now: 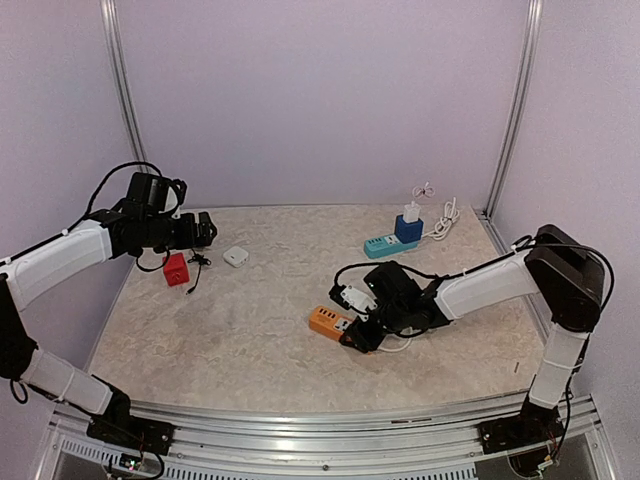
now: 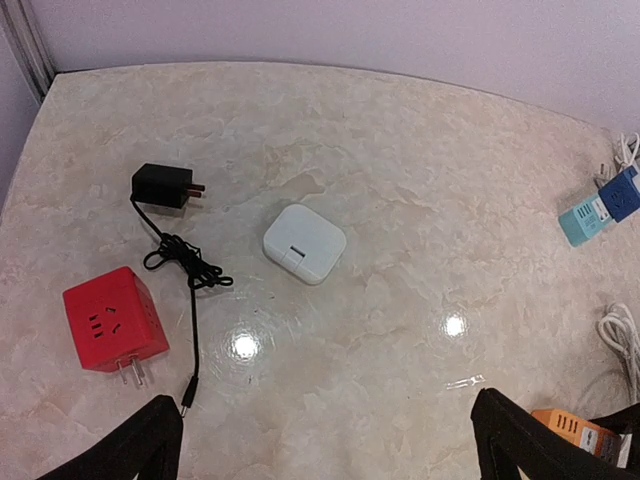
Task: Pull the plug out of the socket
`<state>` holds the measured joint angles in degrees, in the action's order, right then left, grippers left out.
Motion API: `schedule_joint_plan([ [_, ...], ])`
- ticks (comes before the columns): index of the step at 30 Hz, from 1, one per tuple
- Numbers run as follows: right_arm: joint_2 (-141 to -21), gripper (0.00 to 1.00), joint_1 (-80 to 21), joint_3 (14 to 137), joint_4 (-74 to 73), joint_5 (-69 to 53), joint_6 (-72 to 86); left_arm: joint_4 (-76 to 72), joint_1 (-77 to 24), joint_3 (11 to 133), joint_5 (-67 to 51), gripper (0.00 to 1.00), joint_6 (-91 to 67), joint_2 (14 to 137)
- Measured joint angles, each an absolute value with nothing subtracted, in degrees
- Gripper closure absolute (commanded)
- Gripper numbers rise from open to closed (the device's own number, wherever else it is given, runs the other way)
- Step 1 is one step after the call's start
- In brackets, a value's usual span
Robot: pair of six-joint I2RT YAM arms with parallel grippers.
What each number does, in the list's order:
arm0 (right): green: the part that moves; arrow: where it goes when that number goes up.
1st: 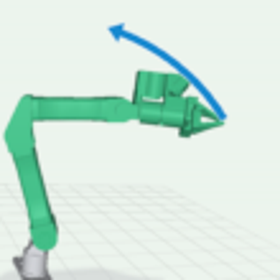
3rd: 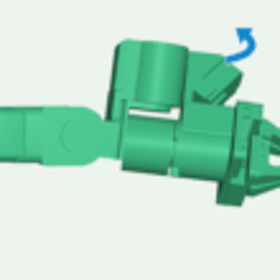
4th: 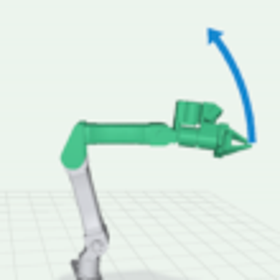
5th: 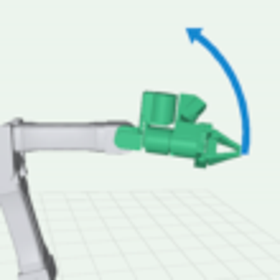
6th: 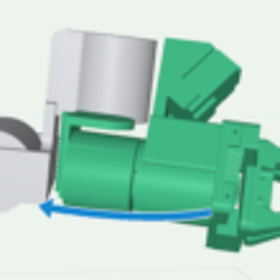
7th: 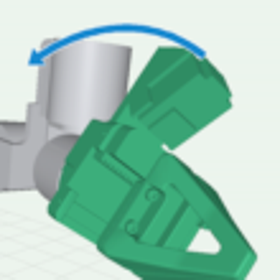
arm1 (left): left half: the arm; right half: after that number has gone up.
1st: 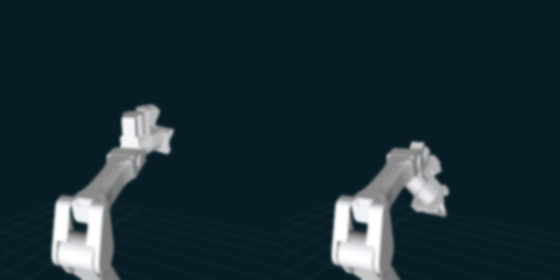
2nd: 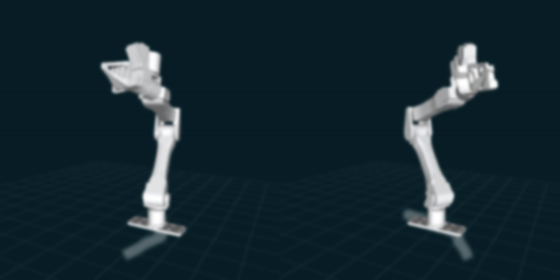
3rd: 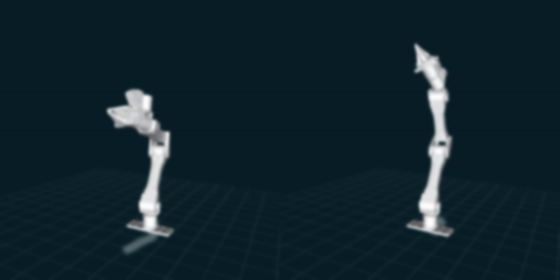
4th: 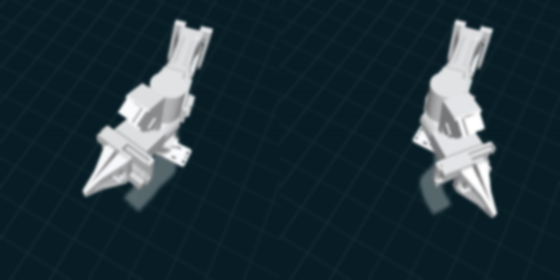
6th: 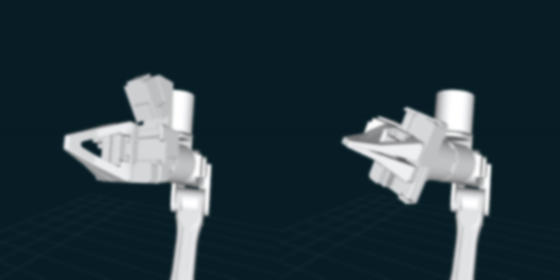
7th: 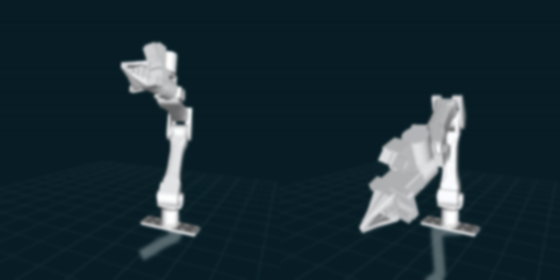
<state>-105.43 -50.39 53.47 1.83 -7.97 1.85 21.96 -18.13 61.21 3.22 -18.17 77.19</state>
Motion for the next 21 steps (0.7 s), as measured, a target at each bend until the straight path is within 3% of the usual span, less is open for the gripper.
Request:
schedule_joint_plan([
  [14, -97.3, 0.52, -31.8, 42.9, 4.7, -0.6, 8.0, 21.2, -18.5, 60.6, 3.3, 0.01, -18.2, 77.3],
  [21, -96.6, 0.37, -26.3, 41.9, 5.0, 2.3, 11.0, 20.7, -18.7, 60.4, 3.2, 0.01, -17.8, 77.3],
])
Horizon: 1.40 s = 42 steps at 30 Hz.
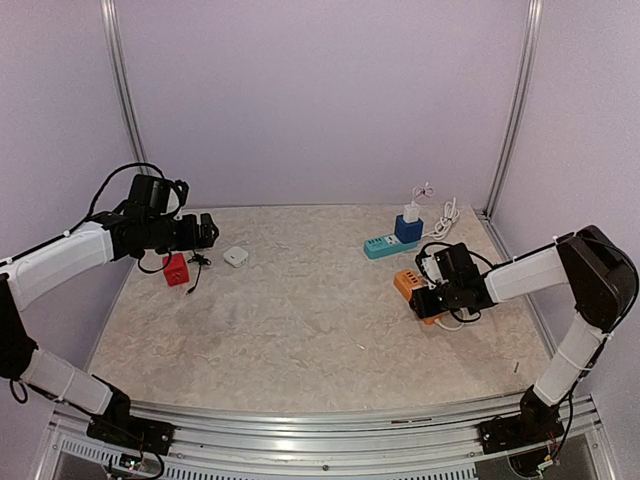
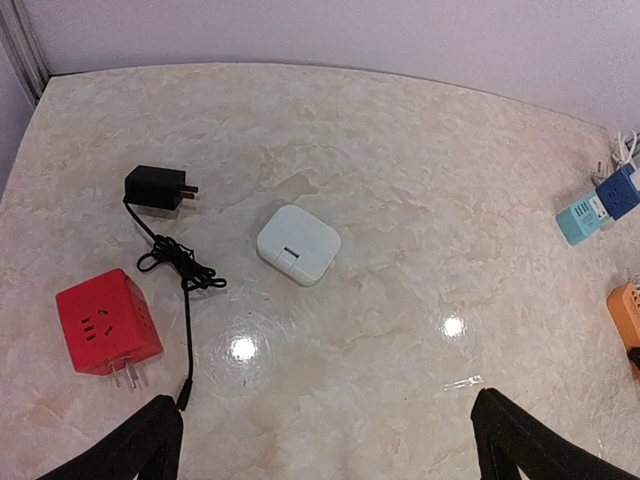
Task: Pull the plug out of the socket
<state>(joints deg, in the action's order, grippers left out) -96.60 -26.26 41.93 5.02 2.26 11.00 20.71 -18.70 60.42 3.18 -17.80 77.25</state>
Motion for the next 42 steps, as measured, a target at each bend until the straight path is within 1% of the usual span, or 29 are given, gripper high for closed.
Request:
schedule_joint_plan([
  [3, -96.1, 0.23, -26.0, 41.6, 4.7, 2.9, 11.5, 19.8, -20.3, 60.3, 2.8, 0.01, -16.3, 77.7],
  [4, -95.8, 0.20, -26.0, 41.4, 4.4, 2.9, 11.8, 19.3, -21.1, 60.3, 2.6, 0.01, -15.6, 78.1],
  [6, -95.2, 0.17, -26.0, 41.2, 3.9, 2.7, 11.6, 18.5, -23.2, 60.8, 2.1, 0.01, -14.0, 79.8],
  [9, -93.7, 0.15, -26.0, 41.2, 3.5, 2.1, 11.3, 18.5, -26.1, 64.9, 1.0, 0.01, -11.7, 85.8],
  [14, -92.2, 0.15, -26.0, 42.4, 3.1, 1.1, 10.6, 18.4, -29.0, 73.1, 0.3, 0.01, -9.5, 95.9],
  [19, -93.5, 0.13, -26.0, 49.0, 1.1, 1.7, 10.7, 17.8, -29.9, 72.9, 0.2, 0.01, -9.8, 97.3],
  [24, -95.4, 0.11, -26.0, 55.7, 0.8, 4.9, 11.6, 16.5, -29.9, 69.0, 0.2, 0.01, -10.7, 95.0],
  [32, -102.0, 0.14, -24.9, 65.2, 1.1, 8.4, 10.1, 16.5, -29.9, 64.0, 0.2, 0.01, -12.0, 88.9],
  [42, -107.1, 0.19, -20.8, 68.2, 4.6, 6.7, 4.8, 16.6, -32.3, 58.6, 0.2, 0.01, -14.8, 79.2],
])
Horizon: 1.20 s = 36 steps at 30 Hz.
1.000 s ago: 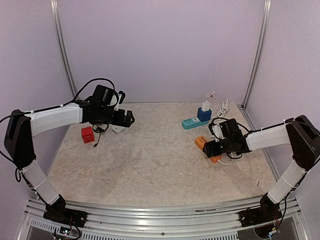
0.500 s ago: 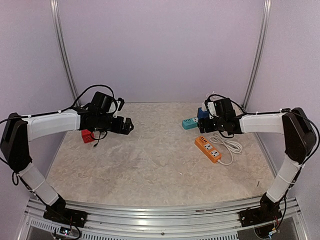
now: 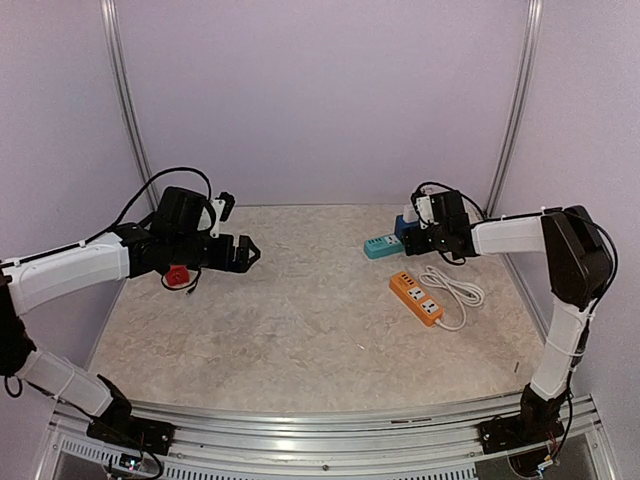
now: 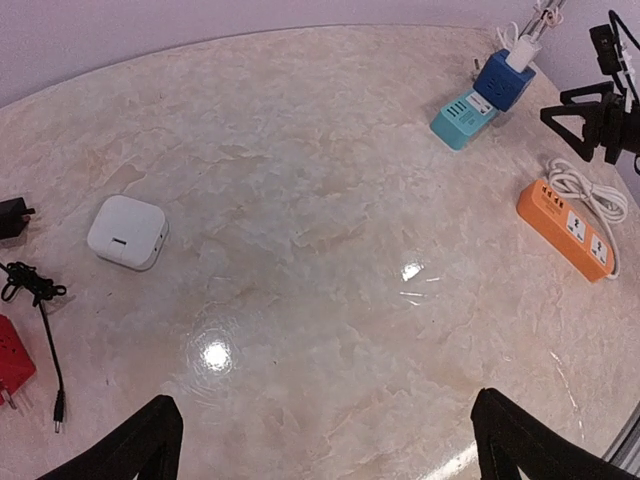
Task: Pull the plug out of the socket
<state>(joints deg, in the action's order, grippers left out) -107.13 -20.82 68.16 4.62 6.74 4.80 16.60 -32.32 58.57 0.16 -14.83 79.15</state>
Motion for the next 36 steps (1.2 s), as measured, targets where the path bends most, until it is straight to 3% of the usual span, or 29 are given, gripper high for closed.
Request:
schedule_joint_plan([
  [25, -119.6, 0.18, -16.3, 79.7, 6.2, -0.4, -1.8, 18.7, -33.9, 57.4, 2.0, 0.01, -16.2, 73.6],
  [36, -123.9, 0.31, -16.3, 85.8, 5.7, -5.3, -3.9, 18.9, -33.9, 57.4, 1.9, 0.01, -16.1, 72.6],
])
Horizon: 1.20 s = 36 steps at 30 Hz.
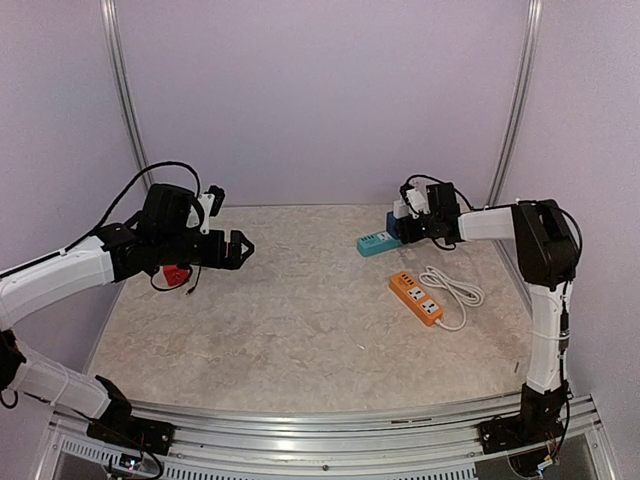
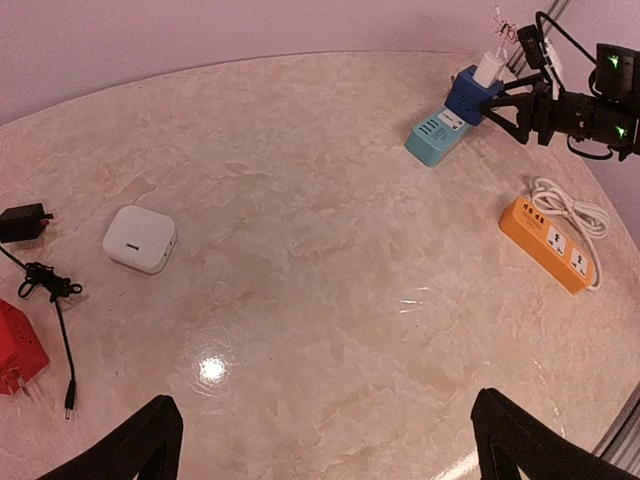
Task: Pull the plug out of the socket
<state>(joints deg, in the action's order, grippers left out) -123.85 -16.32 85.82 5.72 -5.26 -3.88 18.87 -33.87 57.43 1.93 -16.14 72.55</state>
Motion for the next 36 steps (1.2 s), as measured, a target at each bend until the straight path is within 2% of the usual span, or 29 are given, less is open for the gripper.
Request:
schedule_joint_plan([
  [6, -125.8, 0.44, -16.3, 88.4, 5.5, -6.7, -3.9, 18.9, -33.9, 57.4, 1.9, 0.01, -16.0, 71.5],
  [22, -123.1, 0.50, -17.4, 80.6, 13.0, -10.7, -4.7, 18.9, -33.8, 57.4, 1.3, 0.01, -16.1, 70.7],
  [36, -115.6, 0.51, -30.0, 69.1, 15.5, -15.7, -6.5, 18.0, -34.0, 53.3, -0.6, 0.01, -18.4, 67.4],
])
